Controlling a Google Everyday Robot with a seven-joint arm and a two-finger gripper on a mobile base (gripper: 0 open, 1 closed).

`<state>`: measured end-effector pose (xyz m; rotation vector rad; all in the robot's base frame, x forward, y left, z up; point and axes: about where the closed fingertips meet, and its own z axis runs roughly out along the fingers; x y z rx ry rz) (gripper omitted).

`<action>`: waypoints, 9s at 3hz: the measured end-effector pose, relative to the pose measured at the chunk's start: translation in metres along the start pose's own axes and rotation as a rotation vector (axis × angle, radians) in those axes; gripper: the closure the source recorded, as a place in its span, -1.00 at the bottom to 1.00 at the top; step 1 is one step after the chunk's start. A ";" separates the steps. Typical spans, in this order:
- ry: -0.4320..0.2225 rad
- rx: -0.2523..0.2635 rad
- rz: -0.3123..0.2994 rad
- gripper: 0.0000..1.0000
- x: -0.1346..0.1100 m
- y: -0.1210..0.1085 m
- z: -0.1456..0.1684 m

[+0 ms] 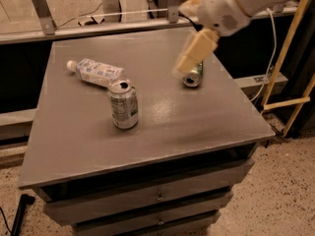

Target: Knock 7up can over

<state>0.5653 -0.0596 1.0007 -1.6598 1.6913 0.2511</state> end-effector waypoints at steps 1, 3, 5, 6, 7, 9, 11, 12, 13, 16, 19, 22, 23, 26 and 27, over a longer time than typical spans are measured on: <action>-0.027 0.009 0.000 -1.00 -0.006 -0.004 0.003; -0.205 -0.059 0.021 -1.00 -0.022 0.020 0.037; -0.488 -0.107 0.083 -1.00 -0.070 0.064 0.101; -0.551 -0.127 0.131 -1.00 -0.071 0.078 0.114; -0.603 -0.152 0.202 -1.00 -0.062 0.096 0.122; -0.648 -0.119 0.293 -0.74 -0.050 0.101 0.154; -0.720 -0.008 0.323 0.17 -0.046 0.079 0.145; -0.715 0.011 0.211 0.65 -0.077 0.060 0.109; -0.525 -0.020 0.014 1.00 -0.128 0.033 0.048; 0.199 -0.395 -0.087 1.00 -0.045 0.058 0.126; 0.381 -0.568 -0.070 0.66 -0.036 0.118 0.166; 0.567 -0.556 -0.096 -0.89 -0.025 0.138 0.193; 0.562 -0.550 -0.097 -1.00 -0.026 0.137 0.194; 0.311 -0.362 -0.090 -1.00 0.007 0.092 0.105; 0.303 -0.354 -0.092 -1.00 0.014 0.091 0.097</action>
Offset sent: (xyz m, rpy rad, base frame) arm 0.0029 0.0210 -0.0036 0.1191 0.0295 0.0626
